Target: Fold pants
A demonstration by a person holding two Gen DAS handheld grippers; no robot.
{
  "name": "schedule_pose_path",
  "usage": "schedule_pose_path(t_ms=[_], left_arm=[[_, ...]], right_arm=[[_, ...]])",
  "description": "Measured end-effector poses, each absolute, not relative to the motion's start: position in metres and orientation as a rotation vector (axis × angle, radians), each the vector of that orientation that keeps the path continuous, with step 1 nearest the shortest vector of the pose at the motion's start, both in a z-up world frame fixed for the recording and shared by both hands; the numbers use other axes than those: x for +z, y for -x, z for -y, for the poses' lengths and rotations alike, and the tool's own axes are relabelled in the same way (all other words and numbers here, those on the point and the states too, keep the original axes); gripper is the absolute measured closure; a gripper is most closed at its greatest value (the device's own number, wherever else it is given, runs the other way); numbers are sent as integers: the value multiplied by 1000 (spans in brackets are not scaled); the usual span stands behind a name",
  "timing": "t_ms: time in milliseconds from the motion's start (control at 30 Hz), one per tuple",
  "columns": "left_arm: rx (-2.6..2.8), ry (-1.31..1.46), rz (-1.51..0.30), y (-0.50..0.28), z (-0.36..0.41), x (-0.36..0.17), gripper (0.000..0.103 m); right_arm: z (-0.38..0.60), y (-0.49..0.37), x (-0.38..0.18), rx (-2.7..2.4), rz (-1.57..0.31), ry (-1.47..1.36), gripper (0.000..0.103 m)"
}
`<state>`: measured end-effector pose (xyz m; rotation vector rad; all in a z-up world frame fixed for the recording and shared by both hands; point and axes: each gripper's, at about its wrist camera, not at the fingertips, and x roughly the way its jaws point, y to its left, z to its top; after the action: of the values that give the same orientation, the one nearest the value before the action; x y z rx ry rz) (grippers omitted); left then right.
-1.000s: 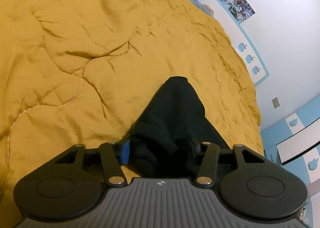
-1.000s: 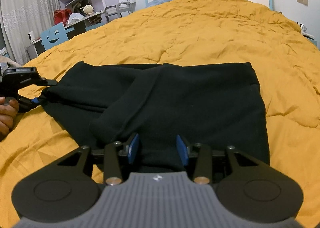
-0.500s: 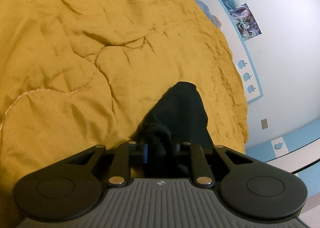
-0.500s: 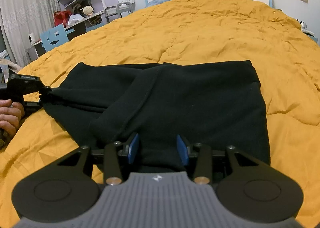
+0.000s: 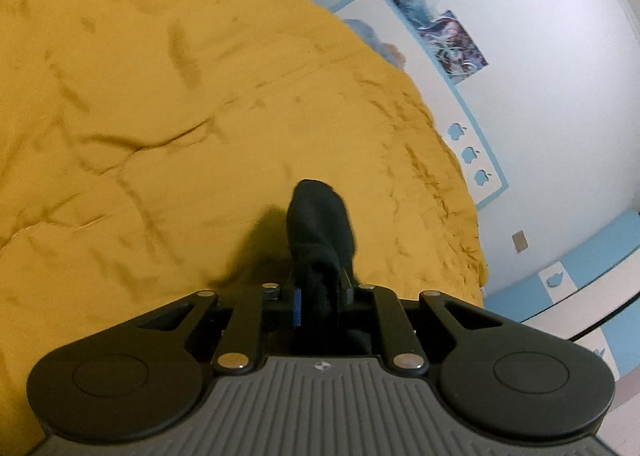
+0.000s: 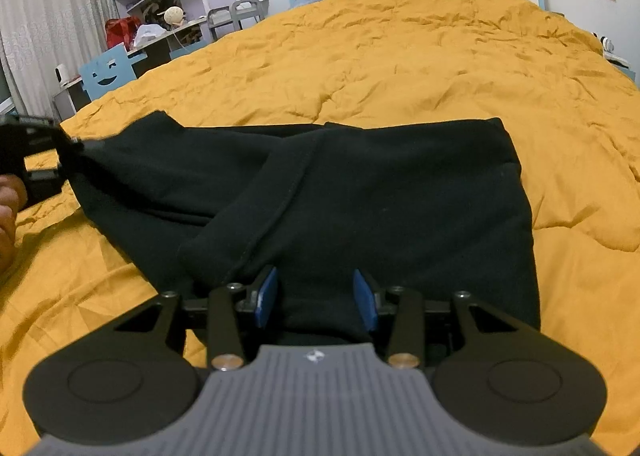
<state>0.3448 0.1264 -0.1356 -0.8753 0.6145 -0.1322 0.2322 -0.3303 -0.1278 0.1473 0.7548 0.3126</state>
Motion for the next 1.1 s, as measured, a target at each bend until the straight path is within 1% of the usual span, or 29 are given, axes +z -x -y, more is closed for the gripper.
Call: schedule_pose_path(t_ms=[67, 233, 400, 567, 767, 867, 1000, 1100], left_arm=[[-149, 824, -601, -345, -112, -119, 88], [-200, 661, -567, -343, -66, -79, 88], [-266, 475, -535, -339, -2, -45, 88], [-357, 342, -516, -332, 68, -29, 88], [-415, 252, -540, -333, 136, -31, 88], [-432, 184, -562, -330, 166, -41, 88], [-443, 58, -597, -323, 208, -66, 88], [-450, -100, -631, -313, 241, -93, 86]], right_arm=[[339, -233, -125, 321, -754, -215, 64], [376, -237, -112, 340, -748, -499, 64], [406, -230, -91, 325, -662, -632, 64], [435, -223, -77, 284, -605, -698, 63], [468, -214, -69, 226, -568, -768, 63], [484, -210, -68, 155, -589, -776, 63], [506, -208, -78, 35, -654, -797, 63], [518, -206, -85, -1, -666, -843, 63]])
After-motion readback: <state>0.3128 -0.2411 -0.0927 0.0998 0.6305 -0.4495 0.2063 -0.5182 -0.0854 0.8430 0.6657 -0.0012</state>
